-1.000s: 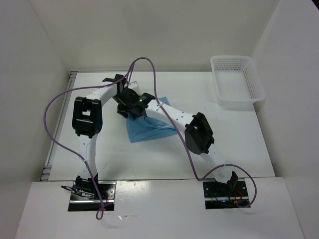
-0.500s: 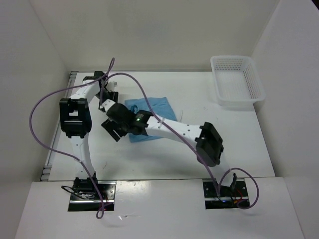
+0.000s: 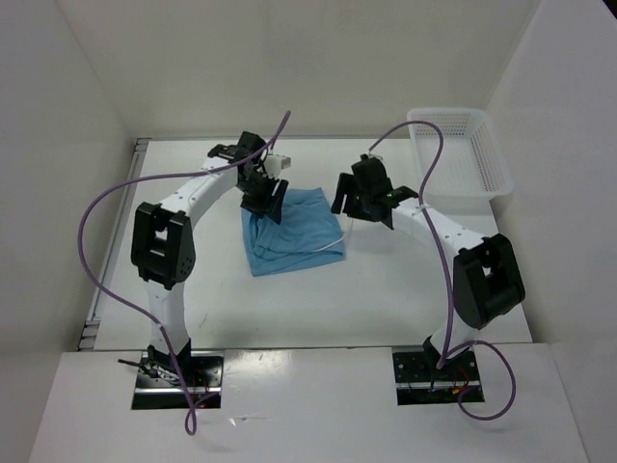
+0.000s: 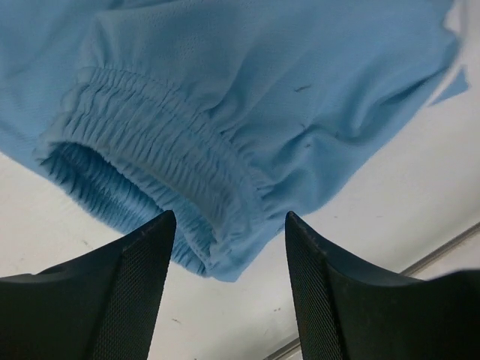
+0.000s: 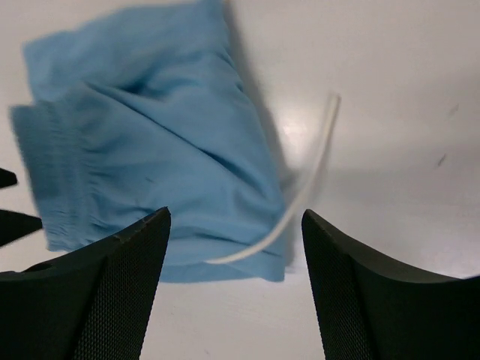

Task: Fold and stack the shorts
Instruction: Fold the shorts

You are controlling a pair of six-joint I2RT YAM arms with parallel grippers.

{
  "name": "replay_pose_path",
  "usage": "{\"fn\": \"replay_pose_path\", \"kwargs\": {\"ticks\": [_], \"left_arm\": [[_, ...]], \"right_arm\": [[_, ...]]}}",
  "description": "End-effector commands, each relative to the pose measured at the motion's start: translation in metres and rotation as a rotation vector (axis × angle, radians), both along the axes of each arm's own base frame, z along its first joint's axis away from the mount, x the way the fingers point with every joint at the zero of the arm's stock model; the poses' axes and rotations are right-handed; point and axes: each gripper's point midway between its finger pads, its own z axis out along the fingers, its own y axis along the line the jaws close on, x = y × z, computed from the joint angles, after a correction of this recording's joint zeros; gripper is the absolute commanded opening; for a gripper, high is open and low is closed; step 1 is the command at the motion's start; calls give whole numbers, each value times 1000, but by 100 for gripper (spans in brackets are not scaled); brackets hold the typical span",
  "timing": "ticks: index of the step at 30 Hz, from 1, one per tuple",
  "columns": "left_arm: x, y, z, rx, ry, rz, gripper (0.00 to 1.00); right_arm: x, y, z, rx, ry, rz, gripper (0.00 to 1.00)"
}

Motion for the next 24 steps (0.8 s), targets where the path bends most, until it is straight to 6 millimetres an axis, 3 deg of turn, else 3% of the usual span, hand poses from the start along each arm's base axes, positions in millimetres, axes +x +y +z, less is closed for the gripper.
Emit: {"fn": "replay_pose_path", "kwargs": {"ticks": [1, 4, 8, 12, 13, 15, 18, 23, 24], "left_arm": [[-9, 1, -32, 52, 74, -27, 68], [6, 12, -52, 174, 28, -2, 69], [6, 17, -65, 208, 42, 5, 69], [1, 17, -74, 203, 67, -1, 51], [-2, 16, -77, 198, 80, -5, 37], [-1, 14, -64, 177, 53, -5, 23], [-6, 24, -42, 171, 39, 14, 8], [-7, 40, 13, 114, -18, 59, 8], [-19, 44, 3, 125, 18, 57, 14]], "right_arm": [[-24, 15, -9, 106, 46, 23, 76], [-35, 18, -28, 134, 86, 36, 79], [-46, 16, -49, 160, 144, 25, 80], [-54, 24, -78, 181, 221, 56, 80], [-56, 26, -83, 184, 238, 64, 80], [-59, 30, -90, 198, 264, 84, 80], [-62, 33, -103, 198, 300, 94, 69], [-65, 31, -101, 189, 303, 99, 69], [-67, 27, -102, 176, 304, 87, 69]]}}
